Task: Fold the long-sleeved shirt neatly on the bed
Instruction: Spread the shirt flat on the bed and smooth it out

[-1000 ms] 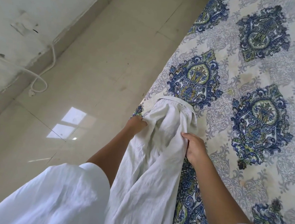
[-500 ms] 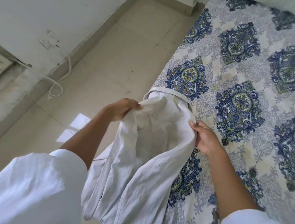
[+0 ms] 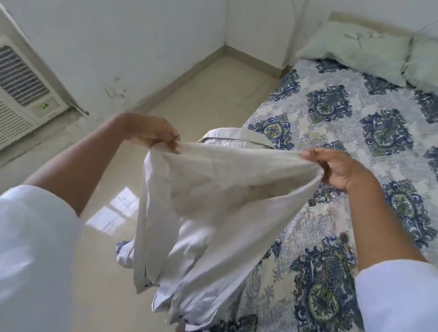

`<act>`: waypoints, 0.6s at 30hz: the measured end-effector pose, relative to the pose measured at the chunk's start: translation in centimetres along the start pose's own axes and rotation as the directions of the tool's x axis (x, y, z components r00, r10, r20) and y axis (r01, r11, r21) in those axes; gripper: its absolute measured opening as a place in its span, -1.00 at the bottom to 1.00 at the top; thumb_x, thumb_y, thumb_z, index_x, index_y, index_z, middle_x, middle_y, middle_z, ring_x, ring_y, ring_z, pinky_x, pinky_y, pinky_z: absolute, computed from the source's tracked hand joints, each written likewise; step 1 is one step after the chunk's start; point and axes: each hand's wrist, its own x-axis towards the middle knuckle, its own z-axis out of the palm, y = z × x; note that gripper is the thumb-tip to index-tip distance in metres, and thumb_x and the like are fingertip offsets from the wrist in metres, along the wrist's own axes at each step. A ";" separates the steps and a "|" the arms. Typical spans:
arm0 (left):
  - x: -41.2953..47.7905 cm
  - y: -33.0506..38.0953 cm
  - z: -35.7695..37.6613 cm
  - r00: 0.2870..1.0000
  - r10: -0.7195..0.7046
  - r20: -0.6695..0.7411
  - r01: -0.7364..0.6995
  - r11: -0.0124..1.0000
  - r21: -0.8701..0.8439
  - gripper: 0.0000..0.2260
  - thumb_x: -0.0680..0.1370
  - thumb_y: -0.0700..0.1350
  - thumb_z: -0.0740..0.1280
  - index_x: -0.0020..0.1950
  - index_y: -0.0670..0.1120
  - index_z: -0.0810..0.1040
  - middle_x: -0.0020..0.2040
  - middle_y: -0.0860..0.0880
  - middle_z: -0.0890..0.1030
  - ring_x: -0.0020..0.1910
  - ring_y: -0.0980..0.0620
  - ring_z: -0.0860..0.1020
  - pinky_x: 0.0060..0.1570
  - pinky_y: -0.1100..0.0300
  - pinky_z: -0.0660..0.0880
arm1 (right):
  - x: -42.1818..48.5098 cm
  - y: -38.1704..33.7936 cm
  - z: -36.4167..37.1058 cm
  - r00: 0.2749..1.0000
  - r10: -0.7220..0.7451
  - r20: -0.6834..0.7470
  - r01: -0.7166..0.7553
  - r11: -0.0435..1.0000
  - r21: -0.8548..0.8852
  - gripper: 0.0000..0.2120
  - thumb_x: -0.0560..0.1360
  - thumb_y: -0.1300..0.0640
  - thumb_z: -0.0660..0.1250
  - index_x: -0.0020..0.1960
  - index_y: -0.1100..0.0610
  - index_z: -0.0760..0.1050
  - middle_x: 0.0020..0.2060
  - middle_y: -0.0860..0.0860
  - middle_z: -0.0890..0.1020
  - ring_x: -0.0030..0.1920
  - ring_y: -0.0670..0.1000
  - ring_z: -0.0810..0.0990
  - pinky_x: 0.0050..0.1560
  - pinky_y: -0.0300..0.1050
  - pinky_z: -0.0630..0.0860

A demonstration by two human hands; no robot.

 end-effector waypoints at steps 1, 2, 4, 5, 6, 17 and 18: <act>-0.9 0.6 0.2 1.000 -0.022 0.007 0.021 0.995 0.093 -0.58 0.04 -0.07 0.63 -0.30 -0.18 0.49 -0.35 -0.10 0.56 -0.41 0.06 0.57 -0.39 0.28 0.53 | -1.4 -0.6 -0.2 1.000 -0.006 0.031 0.007 0.999 -0.033 -0.43 -0.08 0.11 0.65 -0.15 0.29 0.58 -0.38 0.05 0.60 -0.42 -0.04 0.57 -0.47 -0.25 0.56; -1.8 1.4 0.6 1.000 -0.011 0.005 0.010 0.988 0.156 -0.62 0.12 -0.13 0.58 -0.28 -0.19 0.43 -0.34 -0.12 0.50 -0.42 0.07 0.54 -0.40 0.30 0.51 | -2.8 -1.1 -0.5 0.998 0.004 0.059 0.001 0.997 -0.079 -0.33 -0.13 0.10 0.68 -0.09 0.31 0.58 -0.37 0.05 0.64 -0.40 -0.04 0.60 -0.47 -0.26 0.56; -2.8 2.4 0.8 0.994 0.100 -0.041 -0.094 0.987 0.132 -0.75 0.26 -0.22 0.48 -0.30 -0.15 0.39 -0.35 -0.08 0.43 -0.42 0.09 0.47 -0.41 0.33 0.46 | -5.2 -2.2 -1.3 0.990 0.084 0.114 -0.057 0.973 -0.223 -0.35 -0.05 0.15 0.66 -0.03 0.32 0.55 -0.28 0.08 0.67 -0.34 -0.02 0.63 -0.41 -0.26 0.58; -3.2 2.7 0.7 0.981 0.185 -0.061 -0.180 0.981 0.073 -0.78 0.27 -0.23 0.49 -0.33 -0.12 0.44 -0.37 -0.04 0.46 -0.41 0.10 0.47 -0.40 0.35 0.47 | -6.5 -2.5 -1.7 0.987 0.124 0.106 -0.085 0.946 -0.314 -0.41 0.01 0.18 0.65 -0.03 0.33 0.55 -0.23 0.12 0.67 -0.30 0.00 0.63 -0.38 -0.27 0.58; -3.8 2.9 0.9 0.960 0.270 -0.071 -0.271 0.963 -0.010 -0.79 0.27 -0.17 0.54 -0.33 -0.09 0.49 -0.37 0.00 0.51 -0.40 0.12 0.51 -0.35 0.34 0.51 | -8.0 -2.7 -1.9 0.984 0.161 0.080 -0.113 0.900 -0.421 -0.44 0.06 0.19 0.64 -0.02 0.35 0.55 -0.19 0.15 0.66 -0.27 0.03 0.61 -0.35 -0.27 0.55; -9.3 4.4 9.1 0.889 0.414 0.195 -0.426 0.904 0.025 -0.68 0.28 0.07 0.50 -0.09 -0.10 0.66 -0.19 -0.06 0.69 -0.24 0.03 0.65 -0.27 0.18 0.62 | -26.4 0.8 -0.3 0.951 -0.246 -0.187 0.167 0.918 -0.359 -0.33 -0.19 -0.08 0.68 -0.17 0.17 0.59 -0.30 -0.04 0.67 -0.27 -0.10 0.64 -0.21 -0.25 0.61; -9.8 4.6 9.4 0.906 0.335 0.259 -0.388 0.901 0.192 -0.43 0.16 0.13 0.57 0.05 -0.17 0.62 -0.06 -0.14 0.68 -0.11 -0.09 0.65 -0.13 0.06 0.63 | -28.1 1.2 -0.2 0.932 -0.298 -0.208 0.224 0.921 -0.319 -0.40 -0.18 -0.07 0.68 -0.21 0.12 0.62 -0.30 -0.06 0.68 -0.27 -0.11 0.65 -0.21 -0.24 0.61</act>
